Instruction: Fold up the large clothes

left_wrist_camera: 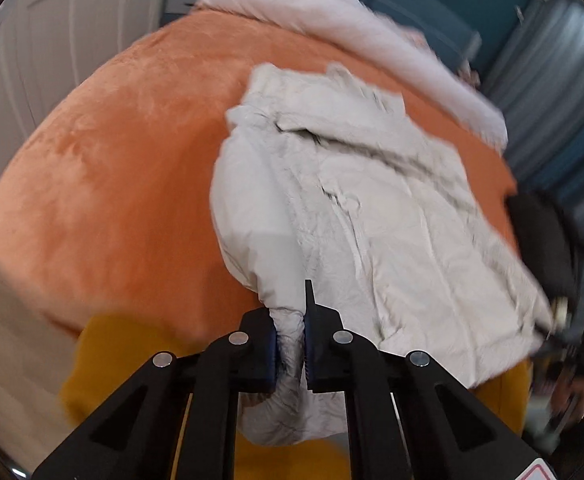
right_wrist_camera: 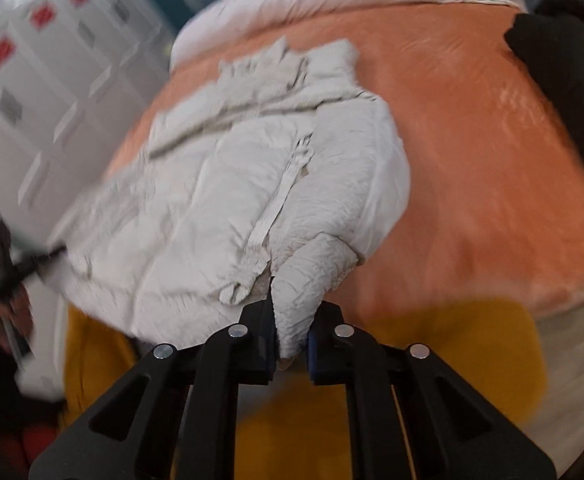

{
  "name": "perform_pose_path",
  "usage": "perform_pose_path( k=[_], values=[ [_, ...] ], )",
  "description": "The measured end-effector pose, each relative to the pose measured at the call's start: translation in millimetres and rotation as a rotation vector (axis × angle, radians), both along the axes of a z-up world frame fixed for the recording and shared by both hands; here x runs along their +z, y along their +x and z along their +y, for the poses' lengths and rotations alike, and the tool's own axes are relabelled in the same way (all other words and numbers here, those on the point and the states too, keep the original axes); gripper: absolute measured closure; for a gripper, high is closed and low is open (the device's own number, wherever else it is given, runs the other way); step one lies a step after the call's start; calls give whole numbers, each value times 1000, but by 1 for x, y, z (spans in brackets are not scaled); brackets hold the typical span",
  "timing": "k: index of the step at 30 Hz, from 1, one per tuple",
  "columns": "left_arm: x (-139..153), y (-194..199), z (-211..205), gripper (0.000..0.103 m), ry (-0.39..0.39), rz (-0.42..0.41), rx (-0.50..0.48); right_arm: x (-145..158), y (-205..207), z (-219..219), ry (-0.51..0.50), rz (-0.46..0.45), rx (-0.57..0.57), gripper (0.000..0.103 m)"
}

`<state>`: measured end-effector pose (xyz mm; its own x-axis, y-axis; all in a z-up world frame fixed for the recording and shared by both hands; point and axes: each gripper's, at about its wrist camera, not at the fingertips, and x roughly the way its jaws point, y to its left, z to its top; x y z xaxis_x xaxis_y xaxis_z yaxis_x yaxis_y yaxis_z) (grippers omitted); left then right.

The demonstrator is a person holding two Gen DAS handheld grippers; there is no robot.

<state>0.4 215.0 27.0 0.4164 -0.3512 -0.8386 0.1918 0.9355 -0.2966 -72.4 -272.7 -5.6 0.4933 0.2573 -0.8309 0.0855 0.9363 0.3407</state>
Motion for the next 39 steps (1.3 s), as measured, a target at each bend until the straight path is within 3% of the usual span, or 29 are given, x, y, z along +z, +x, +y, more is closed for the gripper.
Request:
perform_pose_path(
  k=[3,7,12,16,20,26,32,36,39],
  values=[
    [13,-52,3,96,48,80,-85,13,-42,11,-35,85,90,94],
    [48,-91,13,96,-17,55,-30,30,-88,20,-14,112,131,94],
    [86,-71,-2,96,-112,-117,43,76,-65,-1,26,-111,27,93],
    [92,-9,-5,94,-137,-243,156,96,-9,-23,78,-300,-61,93],
    [80,46,-4,91,-190,-283,258,87,54,-47,166,-399,-176,92],
    [53,135,-30,88,-92,-309,286,59,148,-49,129,-427,-261,92],
    [0,211,-37,84,-60,-202,313,18,207,-55,103,-363,-321,90],
    [-37,242,-39,82,-45,-114,303,-15,236,-58,104,-306,-340,88],
    [-56,255,-35,80,-78,-62,308,-31,243,-66,152,-290,-354,85]
  ],
)
